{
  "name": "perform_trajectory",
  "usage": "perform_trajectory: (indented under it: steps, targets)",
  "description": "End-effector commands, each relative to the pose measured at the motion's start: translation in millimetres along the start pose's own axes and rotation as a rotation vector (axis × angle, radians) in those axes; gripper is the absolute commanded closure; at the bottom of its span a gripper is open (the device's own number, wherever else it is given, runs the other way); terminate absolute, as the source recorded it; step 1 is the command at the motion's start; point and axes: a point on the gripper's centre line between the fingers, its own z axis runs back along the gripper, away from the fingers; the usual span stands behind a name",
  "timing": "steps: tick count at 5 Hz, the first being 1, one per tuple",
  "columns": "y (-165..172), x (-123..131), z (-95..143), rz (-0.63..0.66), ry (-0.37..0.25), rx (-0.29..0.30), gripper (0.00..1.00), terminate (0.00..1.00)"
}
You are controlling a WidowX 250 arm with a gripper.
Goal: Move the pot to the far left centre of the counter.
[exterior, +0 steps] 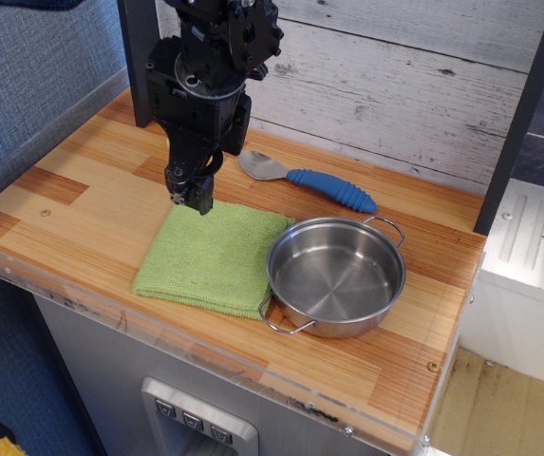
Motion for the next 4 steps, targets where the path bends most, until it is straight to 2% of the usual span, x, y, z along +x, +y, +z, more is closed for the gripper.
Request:
perform_trajectory:
  steps: [1, 2, 3, 4]
  targets:
    - [0.0, 0.0, 0.0, 0.0, 0.0, 0.0, 0.0, 0.0]
    - [7.2, -4.4, -2.6, -0.11, 0.03, -0.022, 0.0, 0.0]
    - [12.0, -8.1, -5.2, -0.226, 0.12, -0.057, 0.0, 0.0]
    - [13.7, -13.9, -3.7, -0.321, 0.115, -0.052, 0.0, 0.0]
